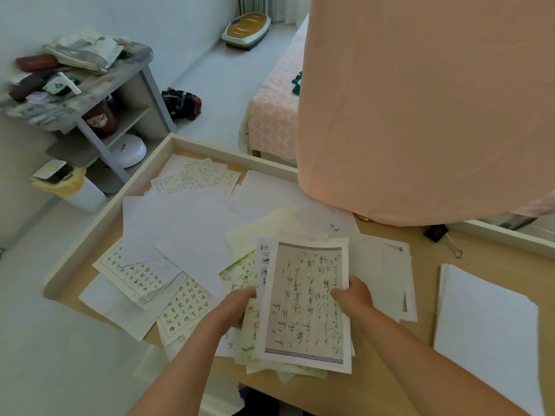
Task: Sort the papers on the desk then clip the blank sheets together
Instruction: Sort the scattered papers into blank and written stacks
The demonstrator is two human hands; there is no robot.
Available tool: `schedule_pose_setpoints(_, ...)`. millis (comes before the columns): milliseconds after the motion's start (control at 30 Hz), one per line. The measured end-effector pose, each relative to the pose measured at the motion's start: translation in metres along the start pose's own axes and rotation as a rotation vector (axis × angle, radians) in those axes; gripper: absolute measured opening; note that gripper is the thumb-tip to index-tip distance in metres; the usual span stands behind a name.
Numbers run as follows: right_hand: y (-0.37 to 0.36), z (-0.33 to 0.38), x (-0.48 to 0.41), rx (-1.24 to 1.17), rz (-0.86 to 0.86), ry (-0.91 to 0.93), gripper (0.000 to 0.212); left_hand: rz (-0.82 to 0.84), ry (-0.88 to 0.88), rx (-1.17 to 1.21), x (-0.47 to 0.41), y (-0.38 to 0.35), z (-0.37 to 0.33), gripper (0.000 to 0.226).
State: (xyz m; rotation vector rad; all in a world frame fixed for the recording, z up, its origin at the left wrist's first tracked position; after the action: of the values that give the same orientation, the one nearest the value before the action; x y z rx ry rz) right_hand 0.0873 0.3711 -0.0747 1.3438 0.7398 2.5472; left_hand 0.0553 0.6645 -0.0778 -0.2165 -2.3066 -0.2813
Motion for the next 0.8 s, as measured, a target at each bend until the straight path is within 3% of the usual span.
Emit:
schedule_pose_setpoints(67, -0.022, 0.005, 0.007, 0.116, 0.051, 0.046, 0.027, -0.066, -0.088, -0.075, -0.005, 0.002, -0.009, 0.038)
schedule_pose_setpoints(167, -0.051, 0.01, 0.015, 0.332, 0.106, 0.105, 0.026, -0.181, -0.27, -0.237, -0.008, 0.007, -0.024, 0.038)
schedule_pose_setpoints(300, -0.043, 0.021, 0.021, 0.505, -0.062, 0.134, 0.051, -0.217, -0.327, -0.194, -0.006, 0.02, -0.02, 0.039)
schedule_pose_setpoints(400, -0.027, 0.026, 0.02, 0.343, -0.113, 0.082, 0.082, -0.199, -0.352, 0.109, -0.001, 0.033, -0.011, 0.03)
schedule_pose_setpoints(467, -0.029, 0.029, 0.017, 0.155, 0.02, 0.062, 0.093, -0.145, -0.334, 0.317, 0.001, 0.036, -0.002, 0.036)
schedule_pose_setpoints(567, -0.044, 0.038, 0.018, -0.05, 0.243, 0.064, 0.079, -0.086, -0.257, 0.377, -0.002, 0.028, 0.007, 0.041)
schedule_pose_setpoints(667, -0.047, 0.051, 0.018, -0.02, 0.193, 0.154, 0.029, -0.132, -0.273, 0.051, -0.005, 0.02, -0.001, 0.028)
schedule_pose_setpoints(733, -0.04, 0.052, 0.013, 0.054, 0.098, 0.177, 0.02, -0.292, -0.383, -0.354, -0.007, 0.03, -0.019, 0.024)
schedule_pose_setpoints(800, -0.024, 0.048, 0.006, 0.104, 0.012, 0.183, 0.016, -0.432, -0.472, -0.697, -0.009, 0.042, -0.036, 0.039)
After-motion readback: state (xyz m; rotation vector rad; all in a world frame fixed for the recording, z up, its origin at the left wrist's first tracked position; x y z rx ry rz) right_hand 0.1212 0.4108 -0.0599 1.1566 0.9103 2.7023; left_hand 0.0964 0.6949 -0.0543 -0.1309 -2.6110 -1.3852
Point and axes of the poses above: each hand's wrist, its own x-axis away from the middle knuckle, its own y-axis out of the back of the hand, z = x × y, the point moved 7 cm from there along -x, towards the middle knuckle, and after that the axes turned 13 degrees about -y, right-handed, at the moved point
